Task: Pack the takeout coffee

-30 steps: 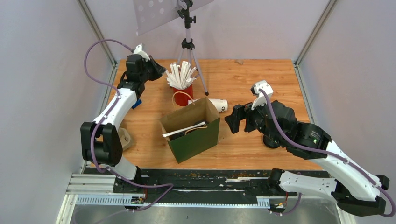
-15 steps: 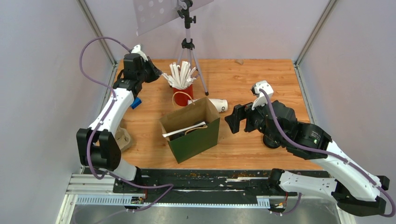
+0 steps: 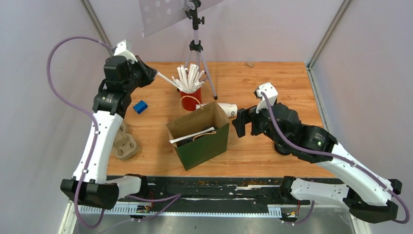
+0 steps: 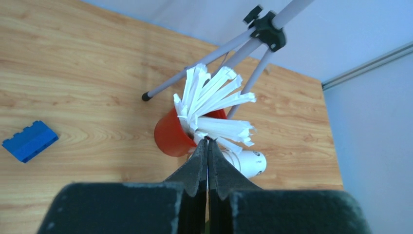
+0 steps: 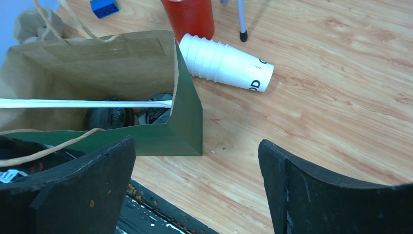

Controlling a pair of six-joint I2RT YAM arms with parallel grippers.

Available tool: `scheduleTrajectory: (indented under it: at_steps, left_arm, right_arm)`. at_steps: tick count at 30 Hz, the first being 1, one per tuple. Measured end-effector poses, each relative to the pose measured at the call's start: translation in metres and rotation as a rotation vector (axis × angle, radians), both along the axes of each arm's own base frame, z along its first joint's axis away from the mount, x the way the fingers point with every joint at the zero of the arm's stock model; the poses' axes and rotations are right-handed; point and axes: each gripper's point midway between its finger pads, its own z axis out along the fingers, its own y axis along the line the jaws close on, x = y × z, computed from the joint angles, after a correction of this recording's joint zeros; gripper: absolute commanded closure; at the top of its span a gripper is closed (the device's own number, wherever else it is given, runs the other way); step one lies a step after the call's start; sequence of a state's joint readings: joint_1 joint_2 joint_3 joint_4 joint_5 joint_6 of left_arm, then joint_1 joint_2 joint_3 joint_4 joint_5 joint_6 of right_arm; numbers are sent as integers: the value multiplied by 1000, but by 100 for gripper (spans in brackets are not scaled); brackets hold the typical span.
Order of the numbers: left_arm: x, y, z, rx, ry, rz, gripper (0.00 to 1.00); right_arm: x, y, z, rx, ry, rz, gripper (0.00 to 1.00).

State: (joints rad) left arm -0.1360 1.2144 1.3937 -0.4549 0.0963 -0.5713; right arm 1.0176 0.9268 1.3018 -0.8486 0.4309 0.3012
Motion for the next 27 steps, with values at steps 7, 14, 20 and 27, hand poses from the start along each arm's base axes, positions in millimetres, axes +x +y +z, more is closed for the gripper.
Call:
scheduleTrajectory:
  at_steps: [7,14,20,27]
  left_arm:
    - [-54,6,80,26,-66,-25,100]
    - [-130,0,161,7,-219,-123,100]
    - [-194,-27,196,-70,-310,-324,100]
    - [-241,-58,185,-164,-263,-569,100]
  right_arm:
    - [15,11,-5,-71,-9,-9,3]
    - [19,13,0,-20,-52,-20,3]
    - [33,10,-7,-61,-64,-49,2]
    - [94,-36,-15,-108,-30,-205,0]
